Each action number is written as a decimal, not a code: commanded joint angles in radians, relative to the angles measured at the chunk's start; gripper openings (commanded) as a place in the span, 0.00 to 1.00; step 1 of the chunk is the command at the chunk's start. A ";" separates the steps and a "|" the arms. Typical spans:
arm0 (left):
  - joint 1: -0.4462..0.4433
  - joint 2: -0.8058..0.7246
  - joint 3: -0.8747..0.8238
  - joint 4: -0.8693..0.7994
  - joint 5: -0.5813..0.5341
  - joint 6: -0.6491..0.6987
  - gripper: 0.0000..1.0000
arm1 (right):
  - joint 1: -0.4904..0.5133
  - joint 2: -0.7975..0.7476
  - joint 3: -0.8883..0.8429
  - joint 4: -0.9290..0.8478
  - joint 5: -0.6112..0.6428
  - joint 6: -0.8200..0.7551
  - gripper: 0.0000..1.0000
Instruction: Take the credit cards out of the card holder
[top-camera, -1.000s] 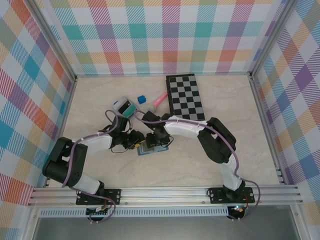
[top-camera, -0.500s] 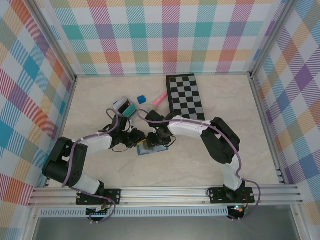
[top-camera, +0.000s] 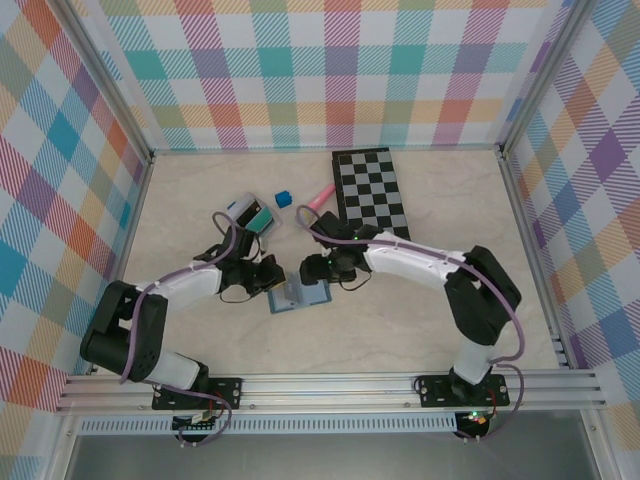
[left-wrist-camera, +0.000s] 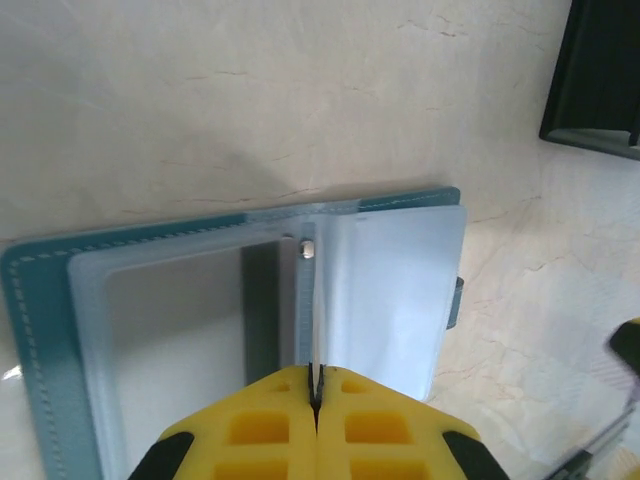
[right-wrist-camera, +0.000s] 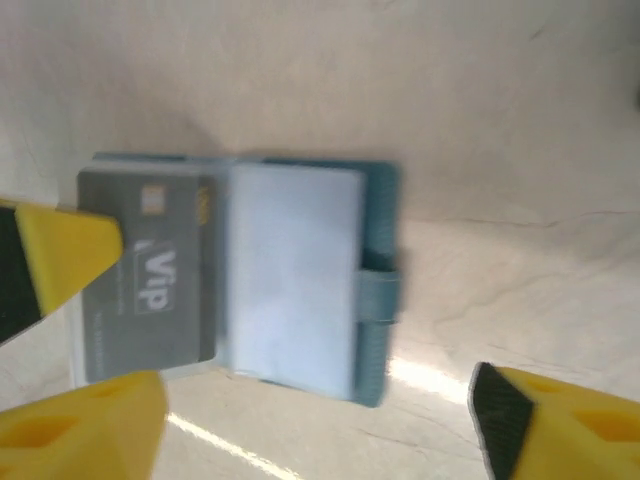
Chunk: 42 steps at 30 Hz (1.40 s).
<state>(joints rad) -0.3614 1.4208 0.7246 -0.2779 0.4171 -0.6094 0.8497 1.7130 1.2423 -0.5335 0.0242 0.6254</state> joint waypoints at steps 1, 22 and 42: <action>0.005 -0.047 0.062 -0.217 -0.083 0.081 0.00 | -0.007 -0.060 -0.059 0.036 0.095 0.038 0.91; -0.096 0.051 0.160 -0.234 -0.112 0.057 0.34 | -0.025 -0.158 -0.155 0.063 0.186 0.106 1.00; -0.021 -0.095 0.097 -0.159 -0.121 -0.010 0.99 | -0.035 -0.156 -0.150 0.077 0.125 0.075 0.98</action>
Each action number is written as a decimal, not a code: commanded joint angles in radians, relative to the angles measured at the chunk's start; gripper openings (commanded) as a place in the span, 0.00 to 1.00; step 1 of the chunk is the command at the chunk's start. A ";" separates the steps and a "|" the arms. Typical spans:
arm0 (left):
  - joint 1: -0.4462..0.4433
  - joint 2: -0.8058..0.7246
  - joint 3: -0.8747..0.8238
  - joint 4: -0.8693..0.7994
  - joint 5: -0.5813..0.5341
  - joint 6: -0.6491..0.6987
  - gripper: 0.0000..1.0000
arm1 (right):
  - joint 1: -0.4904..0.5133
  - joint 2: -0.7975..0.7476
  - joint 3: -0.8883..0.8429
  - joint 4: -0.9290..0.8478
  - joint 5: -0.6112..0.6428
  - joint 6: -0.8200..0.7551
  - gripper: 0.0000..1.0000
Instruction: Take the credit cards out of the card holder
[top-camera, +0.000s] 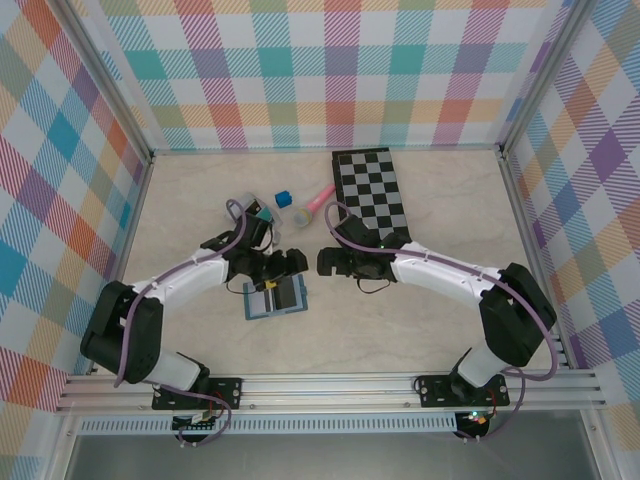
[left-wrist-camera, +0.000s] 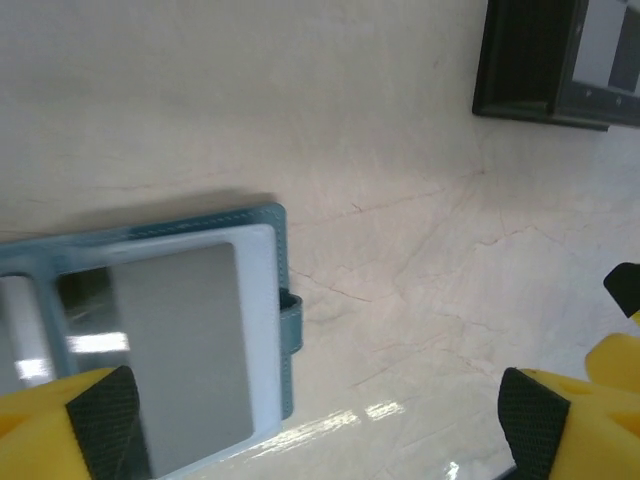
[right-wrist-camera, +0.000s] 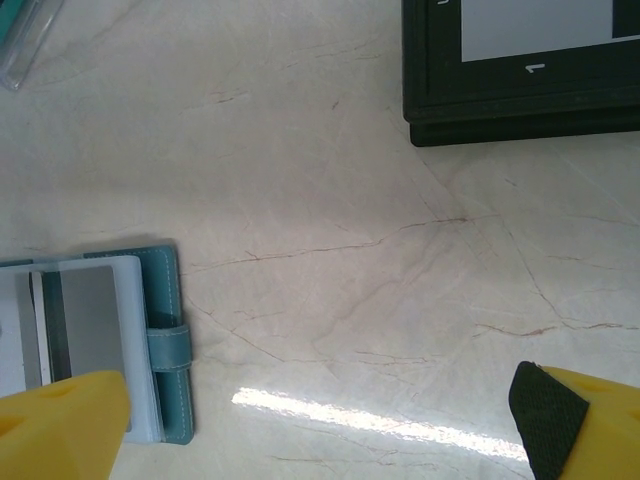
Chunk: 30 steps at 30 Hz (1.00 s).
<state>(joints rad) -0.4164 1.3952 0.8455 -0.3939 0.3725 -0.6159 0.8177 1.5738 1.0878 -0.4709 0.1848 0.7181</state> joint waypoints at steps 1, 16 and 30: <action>0.042 -0.091 -0.033 -0.055 -0.101 -0.007 1.00 | -0.003 -0.014 0.005 0.026 -0.057 -0.029 0.95; 0.118 -0.250 -0.213 -0.055 -0.151 -0.145 1.00 | 0.069 0.287 0.237 0.026 -0.327 -0.030 0.45; 0.117 -0.190 -0.271 0.160 0.050 -0.161 0.58 | 0.084 0.442 0.359 -0.027 -0.372 -0.017 0.33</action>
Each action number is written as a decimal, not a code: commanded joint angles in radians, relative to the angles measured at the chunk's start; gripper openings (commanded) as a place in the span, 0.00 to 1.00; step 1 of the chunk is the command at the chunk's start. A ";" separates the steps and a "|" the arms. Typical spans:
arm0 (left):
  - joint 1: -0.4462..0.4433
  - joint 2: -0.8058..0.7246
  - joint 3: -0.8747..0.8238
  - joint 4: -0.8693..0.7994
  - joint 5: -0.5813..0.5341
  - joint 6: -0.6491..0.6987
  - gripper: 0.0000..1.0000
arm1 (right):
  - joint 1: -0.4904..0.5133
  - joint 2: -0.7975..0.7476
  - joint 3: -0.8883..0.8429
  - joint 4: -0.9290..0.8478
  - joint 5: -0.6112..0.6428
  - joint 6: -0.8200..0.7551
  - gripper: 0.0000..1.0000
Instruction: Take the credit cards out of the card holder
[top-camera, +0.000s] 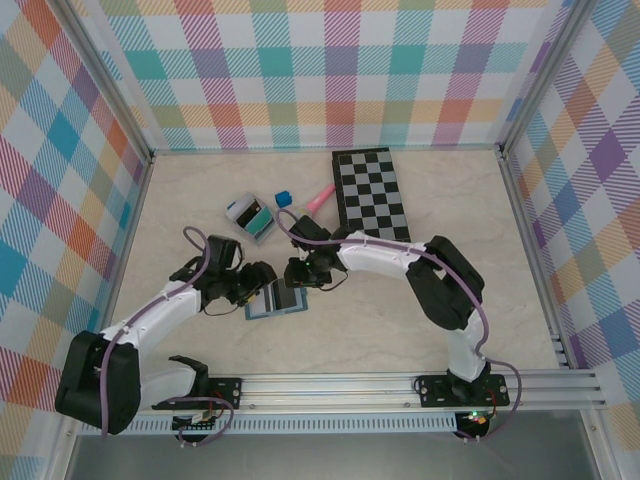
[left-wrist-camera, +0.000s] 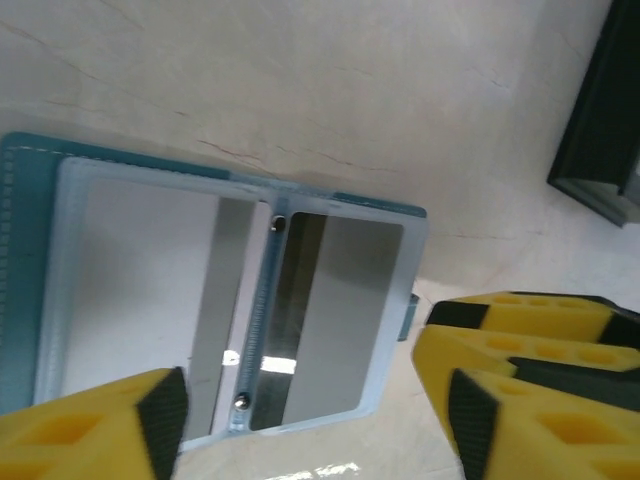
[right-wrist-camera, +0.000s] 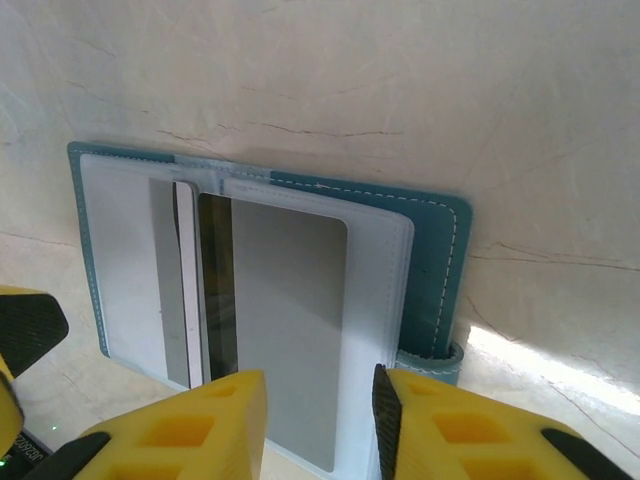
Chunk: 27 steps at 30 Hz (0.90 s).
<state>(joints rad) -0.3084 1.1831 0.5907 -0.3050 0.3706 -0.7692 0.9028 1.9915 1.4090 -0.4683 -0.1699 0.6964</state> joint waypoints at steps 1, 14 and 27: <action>0.009 0.036 -0.019 0.084 0.061 -0.010 0.54 | -0.001 0.031 0.042 -0.035 -0.017 0.005 0.32; 0.009 0.140 -0.034 0.127 0.090 -0.004 0.34 | -0.001 0.084 0.066 -0.068 -0.021 0.006 0.27; 0.009 0.203 -0.031 0.132 0.069 0.037 0.30 | -0.004 0.118 0.077 -0.118 0.002 0.011 0.26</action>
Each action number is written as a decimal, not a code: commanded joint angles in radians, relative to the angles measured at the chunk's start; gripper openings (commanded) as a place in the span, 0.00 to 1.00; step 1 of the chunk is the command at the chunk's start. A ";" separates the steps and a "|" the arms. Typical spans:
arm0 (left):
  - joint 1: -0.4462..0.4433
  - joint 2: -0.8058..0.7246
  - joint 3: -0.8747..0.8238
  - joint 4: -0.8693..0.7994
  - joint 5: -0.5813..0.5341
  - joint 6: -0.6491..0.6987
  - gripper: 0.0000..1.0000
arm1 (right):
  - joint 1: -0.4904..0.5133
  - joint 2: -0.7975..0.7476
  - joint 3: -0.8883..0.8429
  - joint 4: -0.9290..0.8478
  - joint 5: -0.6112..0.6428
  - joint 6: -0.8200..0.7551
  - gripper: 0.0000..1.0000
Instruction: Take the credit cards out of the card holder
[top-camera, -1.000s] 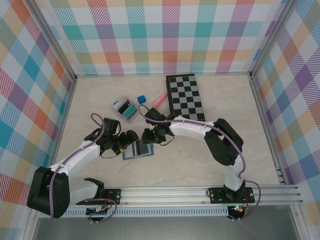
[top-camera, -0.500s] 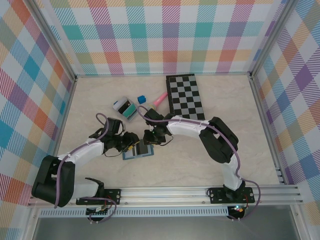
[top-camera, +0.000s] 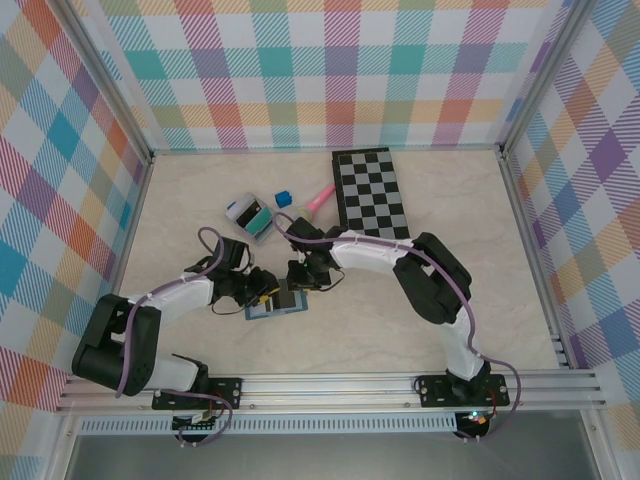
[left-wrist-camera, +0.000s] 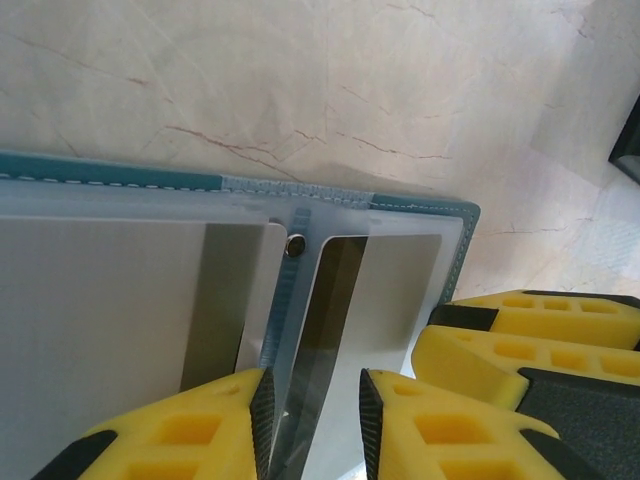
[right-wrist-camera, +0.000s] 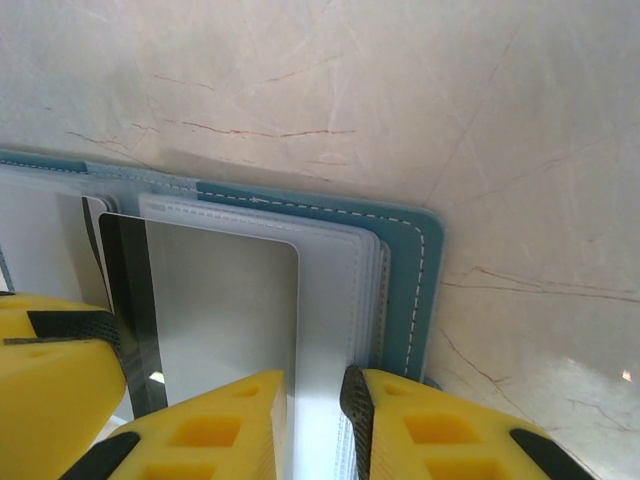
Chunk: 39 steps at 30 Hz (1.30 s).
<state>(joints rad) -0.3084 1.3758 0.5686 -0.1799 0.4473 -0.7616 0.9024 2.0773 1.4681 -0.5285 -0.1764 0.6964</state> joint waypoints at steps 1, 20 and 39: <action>0.009 0.014 -0.010 0.009 -0.012 0.033 0.30 | -0.003 0.036 0.020 -0.060 0.009 0.011 0.26; 0.009 0.025 -0.038 0.127 0.071 0.017 0.22 | -0.003 0.058 0.015 -0.068 0.003 0.017 0.25; 0.019 -0.051 -0.034 0.002 -0.034 0.066 0.05 | -0.003 0.081 0.022 -0.109 0.043 0.025 0.25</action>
<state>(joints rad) -0.3046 1.3521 0.5316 -0.1078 0.4622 -0.7303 0.8986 2.0998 1.4975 -0.5655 -0.1753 0.7040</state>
